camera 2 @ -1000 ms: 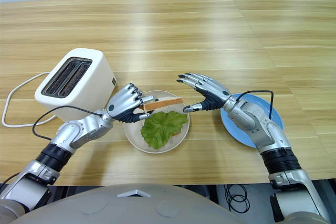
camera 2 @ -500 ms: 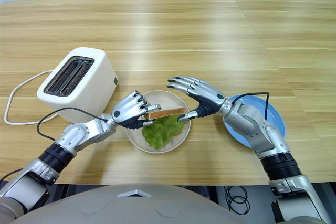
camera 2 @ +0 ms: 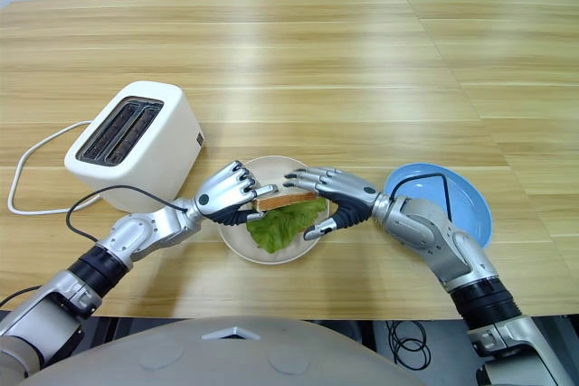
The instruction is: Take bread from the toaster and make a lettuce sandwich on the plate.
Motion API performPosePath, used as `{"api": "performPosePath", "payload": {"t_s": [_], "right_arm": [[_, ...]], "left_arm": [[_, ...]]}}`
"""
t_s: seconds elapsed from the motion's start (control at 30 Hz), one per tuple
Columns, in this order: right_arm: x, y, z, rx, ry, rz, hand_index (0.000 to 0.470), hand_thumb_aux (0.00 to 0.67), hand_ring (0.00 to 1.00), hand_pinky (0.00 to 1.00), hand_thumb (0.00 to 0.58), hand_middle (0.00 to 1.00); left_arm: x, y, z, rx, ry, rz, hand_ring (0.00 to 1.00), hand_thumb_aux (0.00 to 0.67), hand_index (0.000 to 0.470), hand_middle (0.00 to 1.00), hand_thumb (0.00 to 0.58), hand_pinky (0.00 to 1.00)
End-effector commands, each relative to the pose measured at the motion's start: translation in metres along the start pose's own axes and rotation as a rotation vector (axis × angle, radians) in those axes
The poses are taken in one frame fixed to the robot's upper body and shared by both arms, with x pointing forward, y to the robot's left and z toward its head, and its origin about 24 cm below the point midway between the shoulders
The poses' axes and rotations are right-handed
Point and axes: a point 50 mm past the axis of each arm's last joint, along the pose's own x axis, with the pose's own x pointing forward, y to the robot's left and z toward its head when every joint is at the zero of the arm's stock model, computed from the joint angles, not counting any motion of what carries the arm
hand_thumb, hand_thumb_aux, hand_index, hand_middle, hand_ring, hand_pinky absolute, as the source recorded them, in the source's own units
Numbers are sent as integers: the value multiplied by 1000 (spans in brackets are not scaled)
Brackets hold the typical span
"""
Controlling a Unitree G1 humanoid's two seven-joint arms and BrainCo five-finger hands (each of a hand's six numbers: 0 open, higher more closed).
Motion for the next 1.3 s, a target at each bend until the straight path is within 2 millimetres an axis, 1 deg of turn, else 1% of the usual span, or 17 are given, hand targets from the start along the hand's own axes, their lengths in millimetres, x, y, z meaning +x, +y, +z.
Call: {"api": "performPosePath", "payload": {"t_s": [0.03,0.23,0.37,0.5,0.53,0.57,0.6,0.63,0.67,0.7,0.83,0.93,1.03,1.13,1.2,1.23,1.3], "right_arm": [[-1,16,-5,38,31,118,0,0,0,0,0,0],[5,28,-7,56,29,219,0,0,0,0,0,0],[7,39,-9,41,35,316,0,0,0,0,0,0],[9,46,-8,20,25,390,0,0,0,0,0,0],[10,47,-8,13,22,408,0,0,0,0,0,0],[11,48,-9,4,20,426,0,0,0,0,0,0],[12,49,-9,1,17,439,0,0,0,0,0,0],[13,50,-9,0,16,450,0,0,0,0,0,0],[13,51,-9,-2,17,459,0,0,0,0,0,0],[13,51,-10,-4,17,465,0,0,0,0,0,0],[12,52,-11,-3,22,462,0,0,0,0,0,0],[12,52,-10,1,24,445,0,0,0,0,0,0],[12,47,-10,-1,22,399,0,0,0,0,0,0],[12,36,-9,-7,21,307,0,0,0,0,0,0],[12,20,-7,-14,11,192,0,0,0,0,0,0],[10,11,-6,-12,1,123,0,0,0,0,0,0],[4,-15,-3,19,-46,-78,0,0,0,0,0,0]], "left_arm": [[-4,-6,0,14,-2,-45,1000,670,460,1000,580,1000],[-5,-8,5,8,-7,-52,1000,670,460,1000,580,1000],[-6,-10,7,-6,-7,-66,1000,670,460,1000,580,1000],[-7,-11,7,-12,1,-70,1000,670,460,1000,580,1000],[-7,-10,7,-20,9,-69,941,29,20,941,49,941],[-8,-9,7,-39,19,-71,702,0,0,702,0,702],[-8,-6,7,-53,31,-67,702,0,0,702,0,702],[-8,-1,6,-69,39,-60,416,0,0,416,0,416],[-8,5,5,-88,50,-48,0,0,0,0,0,0],[-9,12,4,-106,65,-35,0,0,0,0,0,0],[-19,61,-10,-126,123,-8,0,0,0,0,0,0],[-28,91,-14,-140,129,-39,0,0,0,0,0,0],[-35,116,-25,-131,182,-21,0,0,0,0,0,0],[-45,130,-38,-117,240,-9,0,0,0,0,0,0],[-51,133,-43,-168,271,18,0,0,0,0,0,0],[-54,133,-43,-211,277,32,1000,667,458,1000,580,1000],[-61,127,-39,-346,274,32,1000,670,460,1000,580,1000]]}}
